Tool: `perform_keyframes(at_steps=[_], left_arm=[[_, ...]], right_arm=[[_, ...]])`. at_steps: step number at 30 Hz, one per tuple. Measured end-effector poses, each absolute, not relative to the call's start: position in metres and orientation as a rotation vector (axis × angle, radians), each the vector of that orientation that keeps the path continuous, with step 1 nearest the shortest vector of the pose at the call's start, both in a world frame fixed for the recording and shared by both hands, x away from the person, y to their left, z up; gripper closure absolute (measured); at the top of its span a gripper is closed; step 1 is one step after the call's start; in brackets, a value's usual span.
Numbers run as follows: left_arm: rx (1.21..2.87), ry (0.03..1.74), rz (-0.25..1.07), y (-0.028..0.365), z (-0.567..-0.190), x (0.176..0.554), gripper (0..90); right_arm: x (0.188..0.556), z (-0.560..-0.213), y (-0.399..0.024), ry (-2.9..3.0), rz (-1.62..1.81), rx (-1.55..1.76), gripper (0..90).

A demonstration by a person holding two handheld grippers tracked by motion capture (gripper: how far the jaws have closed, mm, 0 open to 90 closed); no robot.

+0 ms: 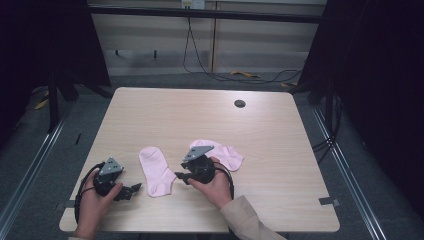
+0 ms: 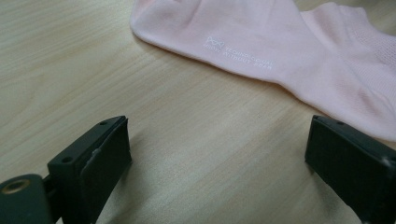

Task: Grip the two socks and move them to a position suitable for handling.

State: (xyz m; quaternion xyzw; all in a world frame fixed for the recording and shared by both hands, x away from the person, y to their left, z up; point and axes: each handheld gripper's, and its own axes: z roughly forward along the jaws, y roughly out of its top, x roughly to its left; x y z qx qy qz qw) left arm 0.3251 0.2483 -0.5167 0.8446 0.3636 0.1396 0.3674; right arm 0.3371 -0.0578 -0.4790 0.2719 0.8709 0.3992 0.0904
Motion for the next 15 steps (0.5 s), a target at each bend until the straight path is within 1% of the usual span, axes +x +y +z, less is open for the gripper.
perform_keyframes(at_steps=[1,9,12,13,15], left_arm=[[2.169,0.934,0.358,0.248,-0.517,0.325,6.3],[2.169,0.934,0.358,0.248,-0.517,0.325,6.3],[2.169,0.934,0.358,0.248,-0.517,0.325,6.3],[2.169,0.934,0.358,0.248,-0.517,0.325,6.3],[2.169,0.934,0.358,0.248,-0.517,0.325,6.3]], right_arm=[[0.334,-0.479,-0.049,2.607,1.208,0.782,59.9],[0.33,-0.486,-0.024,2.661,1.207,0.722,59.7],[0.328,-0.497,-0.019,2.679,1.148,0.726,56.4],[0.328,-0.501,-0.017,2.682,1.123,0.705,57.1],[0.326,-0.504,-0.017,2.643,1.123,0.684,66.6]])
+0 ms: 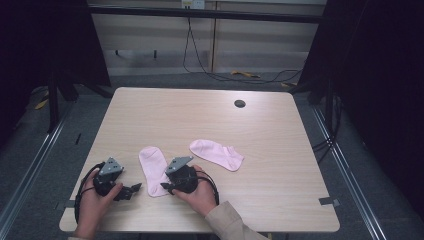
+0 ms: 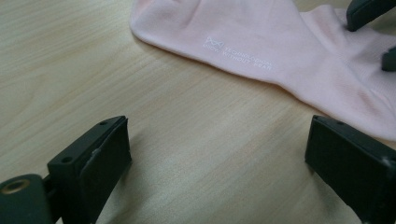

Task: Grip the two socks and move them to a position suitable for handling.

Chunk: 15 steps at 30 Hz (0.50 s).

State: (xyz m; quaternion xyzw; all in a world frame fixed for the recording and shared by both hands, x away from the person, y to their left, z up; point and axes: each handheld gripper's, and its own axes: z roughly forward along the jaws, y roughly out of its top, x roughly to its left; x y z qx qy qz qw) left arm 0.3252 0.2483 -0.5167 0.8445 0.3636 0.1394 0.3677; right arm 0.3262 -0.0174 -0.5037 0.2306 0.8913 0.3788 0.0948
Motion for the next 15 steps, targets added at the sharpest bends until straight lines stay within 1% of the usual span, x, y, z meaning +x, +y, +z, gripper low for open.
perform_keyframes(at_steps=[1,2,8,9,10,11,12,15], left_arm=[[2.17,0.934,0.358,0.248,-0.517,0.325,6.3],[2.169,0.934,0.358,0.248,-0.517,0.325,6.3],[2.169,0.934,0.358,0.248,-0.517,0.325,6.3],[2.169,0.934,0.358,0.248,-0.517,0.325,6.3],[2.17,0.934,0.358,0.248,-0.517,0.325,6.3],[2.17,0.934,0.357,0.248,-0.517,0.325,6.3],[2.169,0.934,0.358,0.248,-0.517,0.325,6.3],[2.17,0.934,0.356,0.248,-0.517,0.325,6.2]], right_arm=[[0.327,-0.503,-0.018,2.646,1.112,0.684,78.8],[0.327,-0.502,-0.019,2.646,1.098,0.68,81.4],[0.329,-0.5,-0.023,2.655,1.095,0.689,83.4],[0.33,-0.499,-0.026,2.638,1.103,0.697,80.5],[0.33,-0.499,-0.026,2.638,1.103,0.697,80.5],[0.332,-0.498,-0.026,2.634,1.122,0.722,71.7],[0.334,-0.496,-0.025,2.63,1.143,0.754,60.3],[0.341,-0.492,-0.016,2.628,1.155,0.742,54.1]])
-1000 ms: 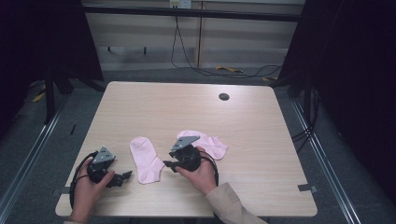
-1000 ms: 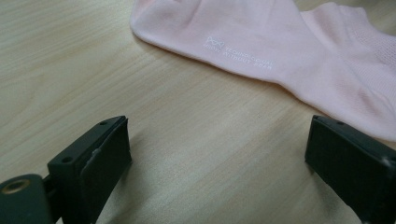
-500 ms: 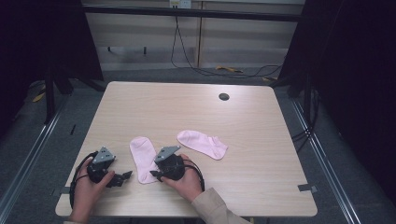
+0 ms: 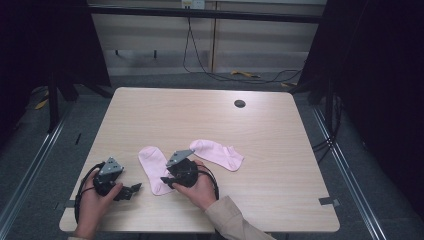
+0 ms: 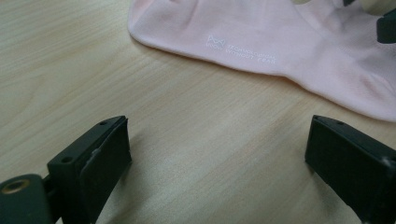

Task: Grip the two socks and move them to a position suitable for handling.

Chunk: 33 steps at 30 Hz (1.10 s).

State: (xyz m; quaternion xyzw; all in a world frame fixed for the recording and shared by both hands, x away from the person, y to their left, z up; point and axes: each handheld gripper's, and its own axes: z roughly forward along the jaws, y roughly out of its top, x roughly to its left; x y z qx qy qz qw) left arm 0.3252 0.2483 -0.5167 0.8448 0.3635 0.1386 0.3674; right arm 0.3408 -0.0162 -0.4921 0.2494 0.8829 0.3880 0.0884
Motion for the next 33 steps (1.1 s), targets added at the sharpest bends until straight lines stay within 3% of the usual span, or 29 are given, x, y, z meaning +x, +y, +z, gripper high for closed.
perform_keyframes(at_steps=[6,7,8,9,11,24,30,31,33], left_arm=[[2.172,0.933,0.357,0.248,-0.517,0.325,6.0],[2.172,0.932,0.356,0.248,-0.517,0.325,6.0],[2.171,0.932,0.357,0.248,-0.517,0.325,6.0],[2.173,0.932,0.361,0.248,-0.517,0.325,6.0],[2.174,0.931,0.362,0.248,-0.516,0.325,6.0],[2.174,0.928,0.357,0.248,-0.516,0.325,5.9],[2.172,0.928,0.356,0.248,-0.517,0.325,5.8],[2.172,0.928,0.356,0.248,-0.517,0.325,5.8],[2.171,0.929,0.356,0.248,-0.517,0.325,5.8]], right_arm=[[0.355,-0.504,0.006,2.656,1.091,0.75,52.3],[0.355,-0.505,0.006,2.64,1.109,0.76,58.1],[0.356,-0.505,0.006,2.636,1.102,0.749,74.4],[0.356,-0.504,0.006,2.65,1.103,0.74,83.8],[0.357,-0.5,0.005,2.67,1.054,0.72,85.8],[0.337,-0.432,-0.068,2.575,1.23,0.573,86.0],[0.318,-0.431,-0.105,2.574,1.195,0.554,85.4],[0.316,-0.433,-0.113,2.581,1.197,0.553,83.5],[0.312,-0.439,-0.126,2.596,1.162,0.599,64.4]])
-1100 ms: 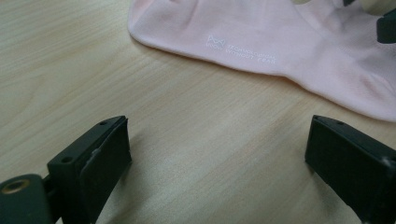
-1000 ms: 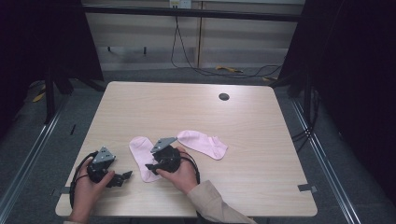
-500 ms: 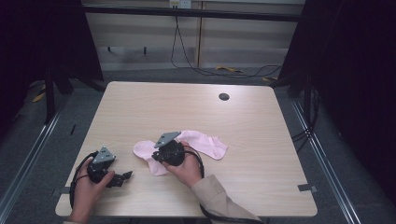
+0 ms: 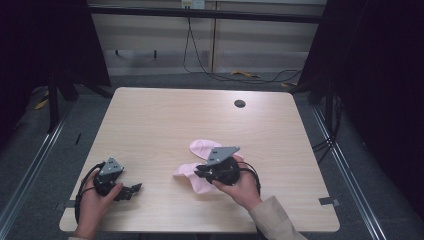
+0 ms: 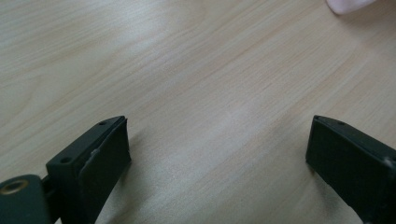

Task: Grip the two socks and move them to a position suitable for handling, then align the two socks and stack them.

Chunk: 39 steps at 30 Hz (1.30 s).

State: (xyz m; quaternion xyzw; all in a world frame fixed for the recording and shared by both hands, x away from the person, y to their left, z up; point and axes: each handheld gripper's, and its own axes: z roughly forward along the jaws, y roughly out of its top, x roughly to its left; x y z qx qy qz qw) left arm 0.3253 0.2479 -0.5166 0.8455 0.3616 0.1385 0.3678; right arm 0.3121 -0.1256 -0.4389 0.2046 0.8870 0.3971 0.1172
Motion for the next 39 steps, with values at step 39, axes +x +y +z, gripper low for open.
perform_keyframes(at_steps=[39], left_arm=[[2.182,0.942,0.343,0.243,-0.517,0.325,0.4]], right_arm=[[0.275,-0.485,-0.196,2.429,1.143,0.965,24.3]])
